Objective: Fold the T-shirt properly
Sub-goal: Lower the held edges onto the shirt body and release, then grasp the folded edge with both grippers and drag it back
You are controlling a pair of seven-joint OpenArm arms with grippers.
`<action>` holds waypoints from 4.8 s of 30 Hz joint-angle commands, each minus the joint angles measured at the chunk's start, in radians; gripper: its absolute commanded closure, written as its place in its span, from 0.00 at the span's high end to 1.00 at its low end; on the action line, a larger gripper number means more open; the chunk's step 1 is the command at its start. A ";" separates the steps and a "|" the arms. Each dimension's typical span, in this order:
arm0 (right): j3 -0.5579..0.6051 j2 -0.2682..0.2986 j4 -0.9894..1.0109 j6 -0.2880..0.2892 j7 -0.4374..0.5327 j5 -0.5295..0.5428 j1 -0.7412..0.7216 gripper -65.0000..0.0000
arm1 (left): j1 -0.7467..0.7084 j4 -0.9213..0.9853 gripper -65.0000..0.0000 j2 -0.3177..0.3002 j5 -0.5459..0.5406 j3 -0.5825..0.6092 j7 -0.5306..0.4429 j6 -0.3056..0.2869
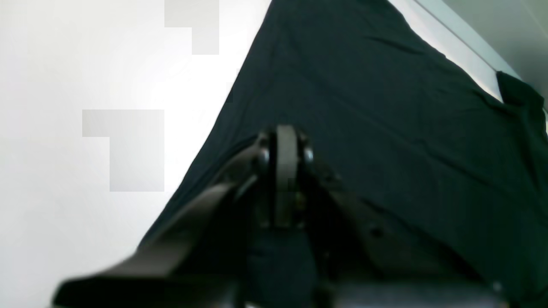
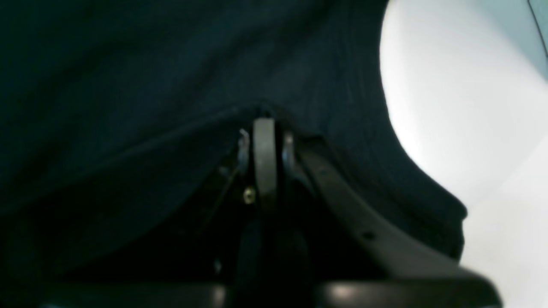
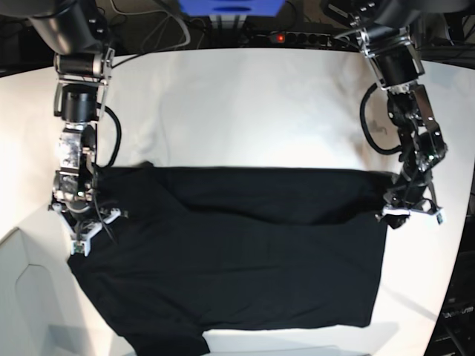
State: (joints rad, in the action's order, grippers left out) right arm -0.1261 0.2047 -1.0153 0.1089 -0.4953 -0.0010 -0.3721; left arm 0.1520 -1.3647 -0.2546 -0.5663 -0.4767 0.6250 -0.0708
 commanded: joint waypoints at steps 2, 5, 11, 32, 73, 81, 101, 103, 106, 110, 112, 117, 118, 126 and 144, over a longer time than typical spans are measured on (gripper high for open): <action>-0.004 0.014 -0.020 0.041 0.017 0.000 -0.018 0.00 | 0.019 -0.018 0.00 -0.016 -0.007 -0.004 -0.021 -0.004; -0.004 0.016 -0.024 0.081 0.017 0.000 -0.025 0.00 | 0.019 -0.018 0.00 -0.016 -0.007 -0.003 -0.021 -0.004; -0.036 0.011 -0.156 0.084 0.011 0.000 -0.017 0.00 | 0.019 -0.018 0.00 -0.016 -0.007 -0.003 -0.021 -0.004; 0.006 0.008 -0.106 0.085 0.016 0.000 -0.147 0.00 | 0.050 -0.018 0.00 -0.016 -0.007 -0.011 -0.023 -0.004; 0.003 0.008 -0.044 0.084 0.019 0.000 -0.204 0.00 | 0.122 -0.014 0.00 -0.019 -0.007 -0.081 -0.023 -0.002; 0.004 0.008 -0.046 0.084 0.011 -0.001 -0.199 0.37 | 0.126 0.066 0.32 -0.019 -0.013 -0.075 -0.015 -0.002; -0.071 0.026 -0.363 0.084 0.013 0.000 0.123 0.60 | -0.075 0.040 0.60 0.004 -0.013 -0.084 -0.024 -0.008; -0.076 0.028 -0.366 0.084 0.016 0.000 0.141 0.60 | -0.068 0.077 0.60 0.004 -0.011 -0.084 -0.026 -0.010; -0.102 0.031 -0.368 0.084 0.016 0.000 0.158 0.60 | -0.055 0.124 0.60 0.004 -0.011 -0.081 -0.035 -0.010; -0.145 0.035 -0.368 0.085 0.013 0.000 0.160 0.60 | -0.042 0.169 0.60 0.004 -0.008 -0.073 -0.110 -0.007; -0.175 0.045 -0.368 0.085 0.013 0.000 0.161 0.60 | -0.039 0.195 0.60 0.004 -0.008 -0.073 -0.123 -0.008; -0.260 0.062 -0.357 0.167 0.011 0.000 0.169 0.60 | -0.009 0.258 0.55 0.004 -0.008 -0.072 -0.121 -0.011; -0.272 0.062 -0.350 0.183 0.011 0.000 0.173 0.60 | -0.005 0.267 0.50 0.004 -0.008 -0.072 -0.121 -0.013; -0.281 0.057 -0.291 0.196 0.011 0.000 0.187 0.60 | -0.002 0.282 0.00 0.004 -0.008 -0.063 -0.121 -0.013; -0.284 0.081 -0.050 0.196 0.019 0.000 0.158 0.23 | -0.005 0.282 0.00 -0.002 -0.008 -0.032 -0.129 -0.007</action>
State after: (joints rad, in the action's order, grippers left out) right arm -0.4072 0.2691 -1.0603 0.2958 -0.4423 0.0246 -0.2146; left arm 0.1387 -1.0733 -0.2462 -0.5785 -0.5087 0.4885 -0.0853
